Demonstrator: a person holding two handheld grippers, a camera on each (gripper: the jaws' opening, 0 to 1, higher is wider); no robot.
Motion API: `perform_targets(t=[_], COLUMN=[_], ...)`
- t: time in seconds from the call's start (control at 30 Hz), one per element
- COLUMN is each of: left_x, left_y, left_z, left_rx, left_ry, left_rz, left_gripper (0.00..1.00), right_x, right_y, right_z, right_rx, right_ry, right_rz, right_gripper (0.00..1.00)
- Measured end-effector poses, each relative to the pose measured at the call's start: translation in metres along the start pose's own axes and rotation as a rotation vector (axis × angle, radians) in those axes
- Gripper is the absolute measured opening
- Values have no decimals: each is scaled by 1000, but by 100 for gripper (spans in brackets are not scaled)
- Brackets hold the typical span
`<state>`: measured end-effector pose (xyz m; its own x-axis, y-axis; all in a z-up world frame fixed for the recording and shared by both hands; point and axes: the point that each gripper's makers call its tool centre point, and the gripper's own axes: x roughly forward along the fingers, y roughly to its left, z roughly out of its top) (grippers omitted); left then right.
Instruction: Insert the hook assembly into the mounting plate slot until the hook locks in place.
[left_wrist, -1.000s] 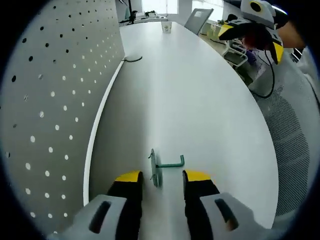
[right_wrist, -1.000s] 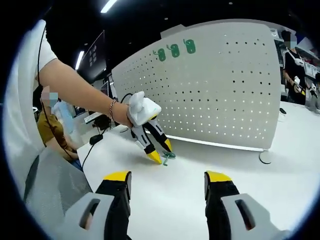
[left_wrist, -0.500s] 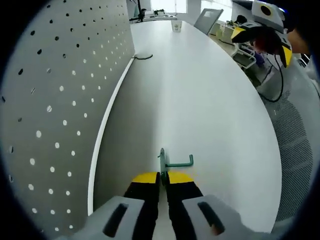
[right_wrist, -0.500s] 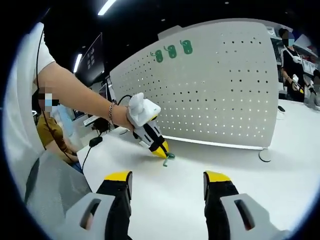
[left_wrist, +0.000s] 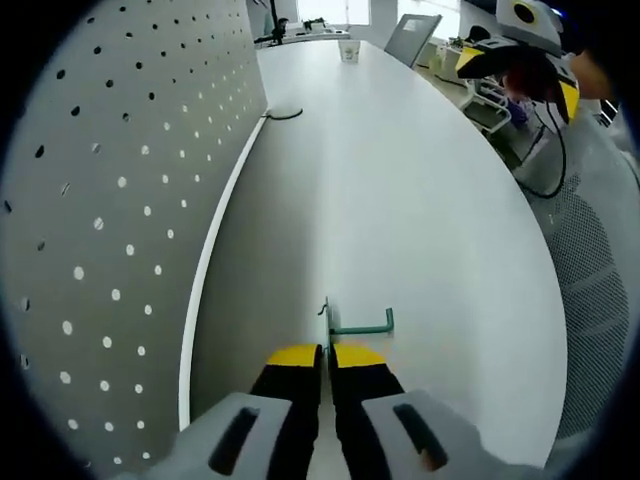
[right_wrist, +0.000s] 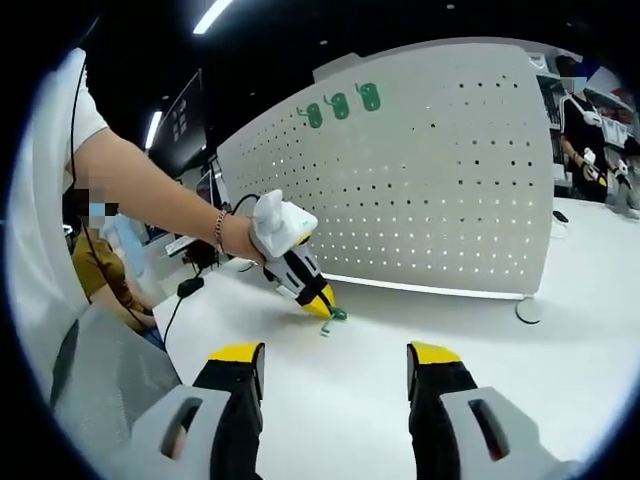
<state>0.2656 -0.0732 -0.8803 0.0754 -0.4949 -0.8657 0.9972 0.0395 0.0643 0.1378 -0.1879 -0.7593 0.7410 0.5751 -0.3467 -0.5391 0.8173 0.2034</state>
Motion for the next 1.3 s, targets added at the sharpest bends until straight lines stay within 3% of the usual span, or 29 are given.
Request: perform_targets(t=[0.17, 0.43, 0.93, 1.3], left_x=[-6, -27, -72, -97], left_y=[2, 9, 18, 13], left_z=[6, 25, 46, 66], left_rx=[-55, -72, -130, -118], left_ry=[-76, -214, -369, -458], left_rz=[15, 60, 119, 163], left_gripper=[3, 3, 3, 3], right_x=[-2, -3, 0, 0], right_y=[-2, 0, 3, 7], right_z=[1, 2, 5, 12], right_rx=[7, -4, -13, -15], right_ry=[-10, -10, -4, -27], right_rz=[-8, -2, 10, 22], right_gripper=[55, 56, 58, 58])
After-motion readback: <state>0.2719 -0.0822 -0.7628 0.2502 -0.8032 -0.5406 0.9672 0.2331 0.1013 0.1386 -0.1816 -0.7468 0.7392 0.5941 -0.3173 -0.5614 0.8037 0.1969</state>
